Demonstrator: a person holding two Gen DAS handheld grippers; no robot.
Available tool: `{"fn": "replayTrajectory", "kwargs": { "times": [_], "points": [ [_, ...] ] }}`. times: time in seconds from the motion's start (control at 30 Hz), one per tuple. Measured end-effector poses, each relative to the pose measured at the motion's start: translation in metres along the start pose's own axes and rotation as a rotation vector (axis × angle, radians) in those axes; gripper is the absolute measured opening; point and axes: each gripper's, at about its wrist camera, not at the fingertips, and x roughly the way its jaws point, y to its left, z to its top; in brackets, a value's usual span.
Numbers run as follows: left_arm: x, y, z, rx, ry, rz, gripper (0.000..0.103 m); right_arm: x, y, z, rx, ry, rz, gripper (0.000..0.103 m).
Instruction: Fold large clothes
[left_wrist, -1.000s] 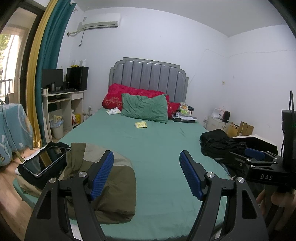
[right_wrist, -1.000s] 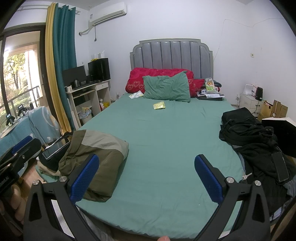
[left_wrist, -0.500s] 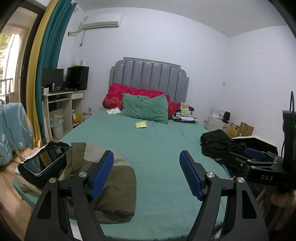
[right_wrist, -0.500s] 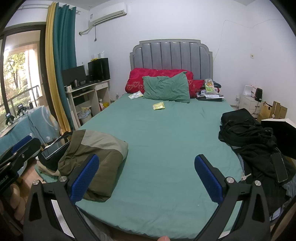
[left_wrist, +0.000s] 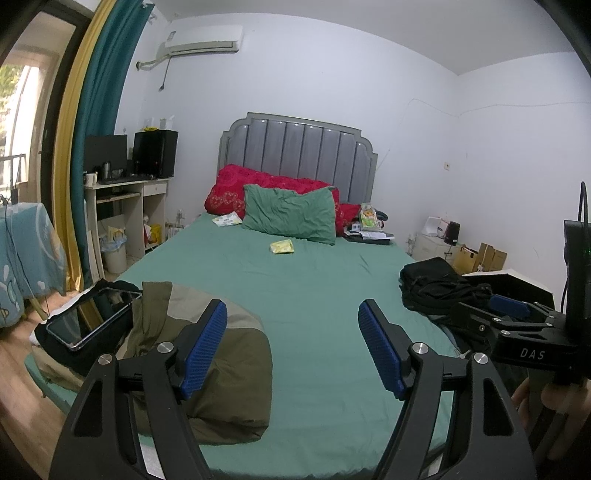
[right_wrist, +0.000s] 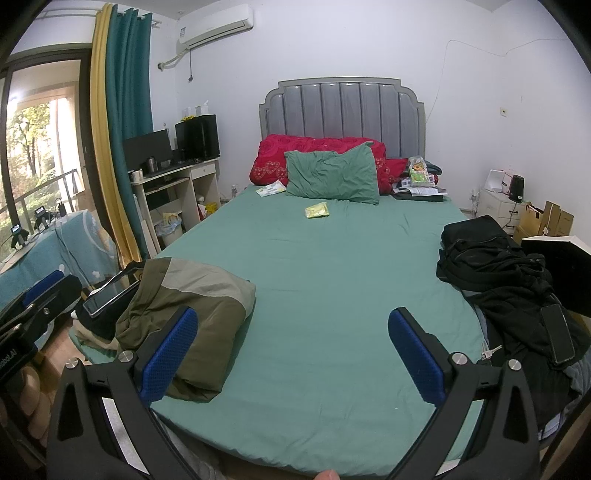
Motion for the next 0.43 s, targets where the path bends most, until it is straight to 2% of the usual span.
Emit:
{"fn": "replayTrajectory", "kwargs": {
  "times": [0.43],
  "points": [
    [0.0017,-0.0058,-0.0068,-0.005,0.010,0.008,0.077,0.0022,-0.0018,-0.0002,-0.004,0.005,-0.001,0.102]
  ]
}}
